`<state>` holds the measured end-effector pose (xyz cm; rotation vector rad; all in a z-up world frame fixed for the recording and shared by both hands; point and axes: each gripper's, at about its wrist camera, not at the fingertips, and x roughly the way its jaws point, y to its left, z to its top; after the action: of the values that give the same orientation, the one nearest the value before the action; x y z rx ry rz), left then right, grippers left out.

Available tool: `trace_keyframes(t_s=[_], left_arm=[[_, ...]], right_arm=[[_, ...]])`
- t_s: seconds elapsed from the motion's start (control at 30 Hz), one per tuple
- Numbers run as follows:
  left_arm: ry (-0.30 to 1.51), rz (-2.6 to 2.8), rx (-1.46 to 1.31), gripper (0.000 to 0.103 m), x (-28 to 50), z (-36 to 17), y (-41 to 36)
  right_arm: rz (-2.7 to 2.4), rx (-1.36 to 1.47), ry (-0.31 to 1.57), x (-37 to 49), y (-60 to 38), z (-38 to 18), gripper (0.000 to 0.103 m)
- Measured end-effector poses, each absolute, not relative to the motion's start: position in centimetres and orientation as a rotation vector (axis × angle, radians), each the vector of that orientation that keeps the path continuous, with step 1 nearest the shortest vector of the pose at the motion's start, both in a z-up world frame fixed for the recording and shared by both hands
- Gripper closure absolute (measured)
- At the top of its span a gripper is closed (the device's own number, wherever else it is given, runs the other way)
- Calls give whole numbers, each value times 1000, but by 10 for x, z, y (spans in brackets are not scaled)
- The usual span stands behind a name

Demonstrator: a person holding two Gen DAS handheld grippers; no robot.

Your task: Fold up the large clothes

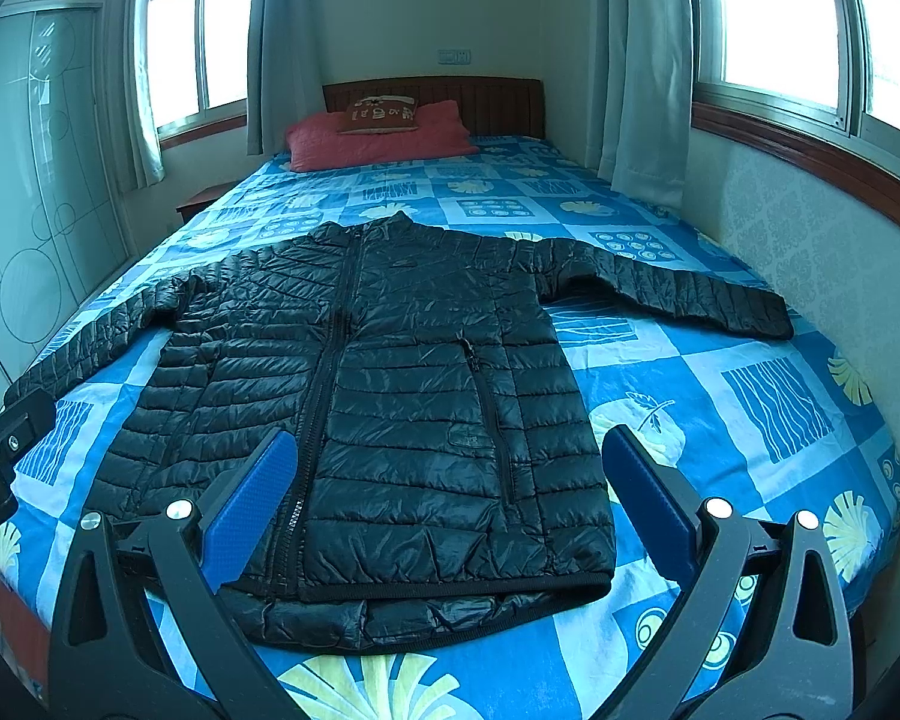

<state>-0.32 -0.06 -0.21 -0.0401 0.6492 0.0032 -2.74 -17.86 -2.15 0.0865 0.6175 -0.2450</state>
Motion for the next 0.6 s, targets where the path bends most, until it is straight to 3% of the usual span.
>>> trace_keyframes(t_s=[0.6], left_arm=[[649, 1, -41, 5, -3, -1, -2]], right_arm=[[-242, 82, 617, -25, -173, -14, 2]])
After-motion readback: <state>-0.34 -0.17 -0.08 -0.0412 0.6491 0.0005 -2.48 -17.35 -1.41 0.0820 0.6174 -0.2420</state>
